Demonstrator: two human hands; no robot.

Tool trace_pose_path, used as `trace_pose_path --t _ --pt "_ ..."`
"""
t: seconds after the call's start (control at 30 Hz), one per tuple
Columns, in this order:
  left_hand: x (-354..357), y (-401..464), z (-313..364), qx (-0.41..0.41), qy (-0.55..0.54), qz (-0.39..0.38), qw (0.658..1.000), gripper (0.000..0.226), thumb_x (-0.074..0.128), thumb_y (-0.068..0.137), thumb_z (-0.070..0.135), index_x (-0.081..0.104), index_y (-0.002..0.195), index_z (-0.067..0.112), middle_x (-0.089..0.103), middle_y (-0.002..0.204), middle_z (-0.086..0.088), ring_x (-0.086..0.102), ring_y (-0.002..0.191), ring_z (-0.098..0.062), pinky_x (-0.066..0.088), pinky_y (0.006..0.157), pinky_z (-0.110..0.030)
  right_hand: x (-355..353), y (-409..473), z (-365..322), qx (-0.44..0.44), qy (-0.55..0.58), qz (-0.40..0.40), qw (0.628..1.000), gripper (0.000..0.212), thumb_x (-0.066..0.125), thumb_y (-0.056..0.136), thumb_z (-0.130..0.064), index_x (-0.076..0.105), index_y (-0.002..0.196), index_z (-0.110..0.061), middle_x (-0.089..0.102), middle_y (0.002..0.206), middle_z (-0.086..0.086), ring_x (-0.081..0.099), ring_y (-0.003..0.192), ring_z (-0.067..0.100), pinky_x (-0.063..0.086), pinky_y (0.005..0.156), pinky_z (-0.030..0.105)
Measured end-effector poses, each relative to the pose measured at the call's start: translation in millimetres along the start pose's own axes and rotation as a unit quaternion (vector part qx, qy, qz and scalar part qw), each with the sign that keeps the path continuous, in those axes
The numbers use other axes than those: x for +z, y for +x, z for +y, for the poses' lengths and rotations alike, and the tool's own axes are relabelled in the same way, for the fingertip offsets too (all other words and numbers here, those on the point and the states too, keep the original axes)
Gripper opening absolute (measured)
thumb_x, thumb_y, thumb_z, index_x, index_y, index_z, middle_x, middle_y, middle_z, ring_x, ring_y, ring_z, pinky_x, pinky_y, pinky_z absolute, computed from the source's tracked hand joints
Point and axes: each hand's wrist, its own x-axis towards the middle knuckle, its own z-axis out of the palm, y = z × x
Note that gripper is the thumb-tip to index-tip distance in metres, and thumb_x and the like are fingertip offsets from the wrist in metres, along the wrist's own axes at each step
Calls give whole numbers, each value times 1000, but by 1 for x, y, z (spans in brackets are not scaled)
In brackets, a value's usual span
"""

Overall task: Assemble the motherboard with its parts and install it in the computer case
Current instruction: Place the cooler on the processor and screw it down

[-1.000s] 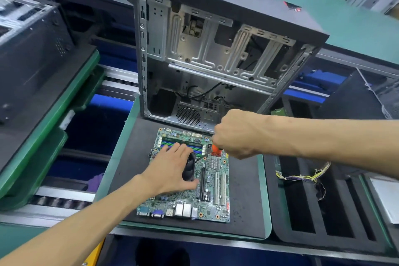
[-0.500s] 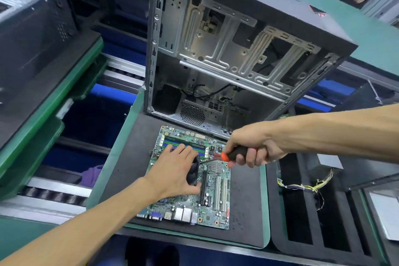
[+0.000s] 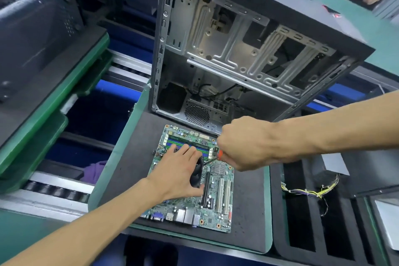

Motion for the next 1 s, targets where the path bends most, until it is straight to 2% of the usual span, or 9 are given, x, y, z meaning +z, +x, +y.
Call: trace_pose_path --t 0.1,0.27,0.37,0.53,0.63,0.7,0.73,0.87,1.0 --pt "3 0 0 2 2 6 1000 77 45 71 73 58 118 14 57 105 1 48 98 -21 41 88 -44 1 11 4 198 259 -92 941 36 59 93 -22 57 59 -8 55 53 4 47 41 17 35 41 18" --pt "1 1 2 -5 16 -18 1000 85 37 73 74 52 129 13 55 114 -2 46 105 -23 38 95 -47 15 8 13 372 714 -272 528 35 42 105 -22 53 74 -9 45 51 -2 31 27 3 16 25 12" --pt "-2 1 4 -1 18 -19 1000 80 38 73 74 52 125 15 54 111 1 45 103 -21 38 94 -45 35 -5 9 376 768 -268 444 30 45 104 -27 53 84 -7 45 54 -2 32 28 2 18 24 12" --pt "-4 -1 4 -3 30 -34 999 78 36 75 77 50 122 17 51 110 2 44 101 -20 38 95 -44 48 -19 9 321 718 -238 570 24 61 96 -17 51 76 -13 48 55 -2 34 33 4 22 27 13" --pt "-5 0 5 -2 42 -43 998 81 35 75 79 50 123 16 52 111 2 44 102 -20 38 96 -44 45 -25 12 255 528 -133 799 15 67 91 -18 61 83 -7 63 64 8 48 46 17 36 40 20" --pt "-5 0 4 -7 43 -43 998 83 36 74 79 49 126 16 53 114 2 45 104 -20 38 97 -43 38 -27 15 134 219 -34 966 16 61 93 -30 61 95 -13 69 81 6 59 62 26 41 55 28" --pt "-5 0 4 -8 44 -42 998 83 35 74 79 49 127 16 53 115 3 45 104 -19 38 97 -42 34 -28 16 56 64 12 996 16 56 95 -30 60 98 -15 68 84 5 60 68 31 39 58 31" --pt "-7 -1 5 -9 43 -38 998 81 35 73 78 51 124 16 51 111 3 44 102 -20 38 94 -42 10 -15 13 -144 -190 35 970 12 51 90 -16 61 87 -11 49 63 2 47 62 32 38 57 34" --pt "-6 -1 3 -6 29 -18 999 81 40 73 75 54 124 14 54 108 2 47 101 -21 40 93 -43 -12 10 12 -156 -163 24 974 16 55 85 -16 54 70 -11 43 60 3 53 61 32 53 58 35"
